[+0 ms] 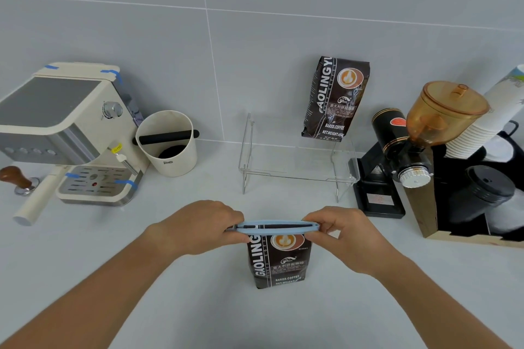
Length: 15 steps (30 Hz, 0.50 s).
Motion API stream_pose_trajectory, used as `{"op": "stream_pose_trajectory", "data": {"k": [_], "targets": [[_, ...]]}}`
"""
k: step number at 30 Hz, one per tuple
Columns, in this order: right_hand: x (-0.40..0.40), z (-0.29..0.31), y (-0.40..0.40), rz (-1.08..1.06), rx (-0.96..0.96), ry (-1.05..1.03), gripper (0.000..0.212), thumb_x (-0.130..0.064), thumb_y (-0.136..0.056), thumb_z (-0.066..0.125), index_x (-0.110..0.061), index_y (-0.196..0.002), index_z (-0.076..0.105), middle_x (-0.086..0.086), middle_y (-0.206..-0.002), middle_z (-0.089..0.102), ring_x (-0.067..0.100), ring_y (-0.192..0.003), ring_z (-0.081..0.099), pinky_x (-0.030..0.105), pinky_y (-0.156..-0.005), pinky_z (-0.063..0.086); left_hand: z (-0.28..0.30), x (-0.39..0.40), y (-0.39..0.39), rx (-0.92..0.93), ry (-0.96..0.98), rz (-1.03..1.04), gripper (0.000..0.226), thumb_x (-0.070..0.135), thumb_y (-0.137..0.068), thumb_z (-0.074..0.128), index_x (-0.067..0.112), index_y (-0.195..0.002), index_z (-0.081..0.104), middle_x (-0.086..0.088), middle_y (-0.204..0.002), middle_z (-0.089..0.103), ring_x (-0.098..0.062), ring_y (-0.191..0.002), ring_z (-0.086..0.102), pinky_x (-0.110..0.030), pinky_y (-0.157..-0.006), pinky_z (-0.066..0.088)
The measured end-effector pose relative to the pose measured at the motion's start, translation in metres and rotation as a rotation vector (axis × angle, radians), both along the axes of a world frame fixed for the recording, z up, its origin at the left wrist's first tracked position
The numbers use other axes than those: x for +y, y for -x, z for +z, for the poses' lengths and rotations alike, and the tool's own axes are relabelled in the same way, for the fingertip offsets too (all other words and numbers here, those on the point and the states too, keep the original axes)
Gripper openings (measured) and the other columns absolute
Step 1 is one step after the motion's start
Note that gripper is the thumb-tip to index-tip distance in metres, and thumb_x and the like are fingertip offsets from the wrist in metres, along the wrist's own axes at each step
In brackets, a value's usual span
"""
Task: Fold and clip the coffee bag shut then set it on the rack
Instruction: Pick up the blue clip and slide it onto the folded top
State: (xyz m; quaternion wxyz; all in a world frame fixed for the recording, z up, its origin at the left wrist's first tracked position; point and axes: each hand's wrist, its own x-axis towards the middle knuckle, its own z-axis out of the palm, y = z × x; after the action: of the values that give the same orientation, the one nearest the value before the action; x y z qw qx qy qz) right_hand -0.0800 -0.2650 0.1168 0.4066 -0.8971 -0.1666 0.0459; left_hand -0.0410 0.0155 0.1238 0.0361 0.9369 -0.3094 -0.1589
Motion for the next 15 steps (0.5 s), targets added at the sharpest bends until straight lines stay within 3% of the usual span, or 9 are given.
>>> {"op": "stream_pose_trajectory", "data": {"k": [3, 8, 12, 15], "targets": [[0.0026, -0.0038, 0.0018, 0.03, -0.062, 0.049, 0.013, -0.021, -0.083, 0.073, -0.025, -0.096, 0.074, -0.005, -0.078, 0.068, 0.014, -0.073, 0.061, 0.017, -0.068, 0.051, 0.0005, -0.0019, 0.0021, 0.021, 0.0, -0.001, 0.042, 0.055, -0.093, 0.041, 0.016, -0.09, 0.055, 0.007, -0.071, 0.046, -0.016, -0.07, 0.044, -0.029, -0.058, 0.031], [0.0042, -0.0049, 0.0044, -0.002, -0.122, 0.076, 0.014, -0.018, -0.083, 0.074, -0.017, -0.097, 0.075, -0.015, -0.074, 0.062, 0.013, -0.076, 0.059, 0.003, -0.056, 0.039, -0.0019, -0.0029, 0.0062, 0.002, 0.015, 0.009, 0.038, 0.052, -0.095, 0.039, 0.017, -0.086, 0.054, 0.009, -0.064, 0.039, -0.017, -0.069, 0.042, -0.029, -0.063, 0.032], [0.005, -0.008, 0.007, 0.005, -0.148, 0.083, 0.016, -0.019, -0.084, 0.072, -0.014, -0.099, 0.074, -0.011, -0.075, 0.061, 0.012, -0.075, 0.058, 0.002, -0.053, 0.037, -0.0024, -0.0009, 0.0073, 0.005, 0.053, -0.001, 0.038, 0.05, -0.095, 0.041, 0.017, -0.08, 0.053, 0.009, -0.06, 0.038, -0.016, -0.065, 0.043, -0.029, -0.056, 0.031], [0.0052, -0.0085, 0.0081, 0.005, -0.156, 0.074, 0.015, -0.018, -0.084, 0.072, -0.014, -0.099, 0.074, -0.008, -0.077, 0.063, 0.014, -0.077, 0.057, 0.001, -0.054, 0.037, -0.0007, -0.0005, 0.0078, 0.006, 0.063, 0.006, 0.034, 0.05, -0.095, 0.042, 0.023, -0.074, 0.045, 0.01, -0.059, 0.038, -0.009, -0.057, 0.037, -0.019, -0.049, 0.025]]}}
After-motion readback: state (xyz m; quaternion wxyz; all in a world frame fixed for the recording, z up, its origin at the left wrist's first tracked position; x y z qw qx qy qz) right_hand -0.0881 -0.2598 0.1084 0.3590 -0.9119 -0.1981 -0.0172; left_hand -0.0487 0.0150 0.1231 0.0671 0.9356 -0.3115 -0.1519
